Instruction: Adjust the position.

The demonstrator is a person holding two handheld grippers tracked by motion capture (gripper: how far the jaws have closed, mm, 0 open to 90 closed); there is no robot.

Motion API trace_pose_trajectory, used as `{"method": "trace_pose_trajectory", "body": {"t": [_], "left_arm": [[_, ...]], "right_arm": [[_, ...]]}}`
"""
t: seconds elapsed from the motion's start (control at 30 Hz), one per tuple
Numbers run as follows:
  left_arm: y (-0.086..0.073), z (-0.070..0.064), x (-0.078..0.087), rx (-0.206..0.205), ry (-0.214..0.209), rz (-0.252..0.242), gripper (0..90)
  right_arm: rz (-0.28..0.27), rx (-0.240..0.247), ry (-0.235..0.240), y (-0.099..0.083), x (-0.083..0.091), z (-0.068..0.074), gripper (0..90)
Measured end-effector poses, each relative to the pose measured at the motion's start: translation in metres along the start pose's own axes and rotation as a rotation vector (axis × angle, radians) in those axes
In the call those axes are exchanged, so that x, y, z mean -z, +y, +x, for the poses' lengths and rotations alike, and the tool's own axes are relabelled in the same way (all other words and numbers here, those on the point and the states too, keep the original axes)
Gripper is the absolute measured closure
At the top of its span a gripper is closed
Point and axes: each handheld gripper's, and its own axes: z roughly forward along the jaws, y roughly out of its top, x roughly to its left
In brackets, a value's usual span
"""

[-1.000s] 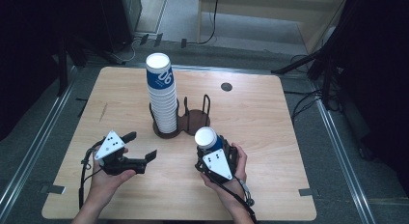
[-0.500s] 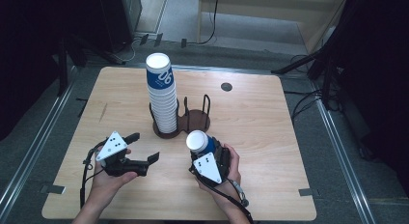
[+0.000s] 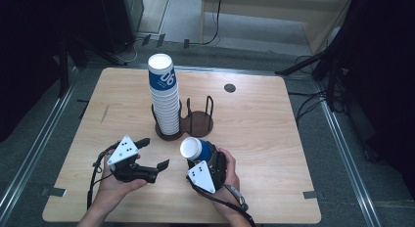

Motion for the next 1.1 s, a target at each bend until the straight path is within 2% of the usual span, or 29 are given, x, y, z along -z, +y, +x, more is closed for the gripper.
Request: {"method": "trace_pose_trajectory", "body": {"t": [0.23,0.33,0.6,0.67,0.8,1.1], "left_arm": [[0.000,-0.006,-0.004,-0.007,-0.035,0.022,4.1],[0.000,-0.009,-0.007,-0.011,-0.044,0.034,6.1],[0.000,-0.016,-0.011,-0.036,-0.086,0.065,6.7],[0.000,-0.019,-0.011,-0.041,-0.092,0.066,7.9],[0.001,-0.021,-0.012,-0.051,-0.107,0.072,11.1],[0.000,-0.026,-0.015,-0.062,-0.144,0.100,14.8]], "right_arm": [[-0.011,0.081,0.011,0.000,-0.001,0.012,22.9],[-0.021,0.100,0.018,0.000,-0.001,0.015,22.9],[-0.048,0.132,0.043,0.001,0.002,0.021,22.9],[-0.062,0.161,0.052,0.002,0.003,0.024,22.8],[-0.069,0.183,0.064,0.002,0.003,0.028,22.8],[-0.104,0.205,0.104,0.003,0.005,0.034,22.2]]}}
